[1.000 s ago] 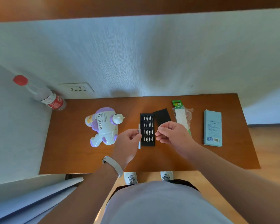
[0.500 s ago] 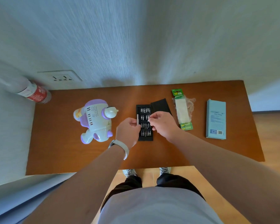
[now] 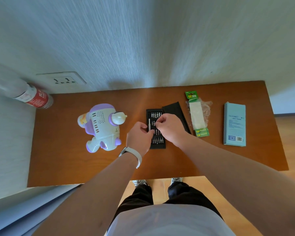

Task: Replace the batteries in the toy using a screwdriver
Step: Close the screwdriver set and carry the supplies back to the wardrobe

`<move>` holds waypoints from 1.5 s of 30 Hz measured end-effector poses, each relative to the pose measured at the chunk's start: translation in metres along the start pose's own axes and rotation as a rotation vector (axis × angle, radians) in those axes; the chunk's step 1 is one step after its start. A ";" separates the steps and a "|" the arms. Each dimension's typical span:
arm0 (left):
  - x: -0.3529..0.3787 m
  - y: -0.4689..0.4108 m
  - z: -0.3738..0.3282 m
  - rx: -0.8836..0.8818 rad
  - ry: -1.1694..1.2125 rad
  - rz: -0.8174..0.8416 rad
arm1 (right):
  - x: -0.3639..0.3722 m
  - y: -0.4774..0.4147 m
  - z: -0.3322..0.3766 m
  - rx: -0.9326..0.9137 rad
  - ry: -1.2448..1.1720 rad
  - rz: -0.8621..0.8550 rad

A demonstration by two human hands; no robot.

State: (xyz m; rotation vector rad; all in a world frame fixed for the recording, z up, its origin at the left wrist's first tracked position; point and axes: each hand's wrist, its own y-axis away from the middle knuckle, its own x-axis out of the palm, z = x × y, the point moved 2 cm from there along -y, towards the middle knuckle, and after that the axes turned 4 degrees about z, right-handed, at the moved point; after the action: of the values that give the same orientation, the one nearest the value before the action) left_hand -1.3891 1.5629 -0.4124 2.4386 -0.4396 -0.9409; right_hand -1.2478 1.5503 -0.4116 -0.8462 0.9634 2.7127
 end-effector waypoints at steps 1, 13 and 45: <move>0.000 0.000 0.001 0.000 -0.001 -0.003 | 0.001 0.000 0.000 0.002 0.016 -0.010; 0.003 0.000 0.009 0.058 -0.039 -0.020 | -0.003 0.006 -0.010 0.058 0.092 -0.104; -0.008 0.017 -0.003 -0.069 0.297 0.053 | -0.012 0.020 -0.002 -0.003 0.117 -0.041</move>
State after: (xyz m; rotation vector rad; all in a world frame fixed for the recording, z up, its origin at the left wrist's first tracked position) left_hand -1.3948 1.5534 -0.3968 2.4381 -0.3574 -0.5487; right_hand -1.2434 1.5336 -0.3954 -1.0237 0.9533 2.6558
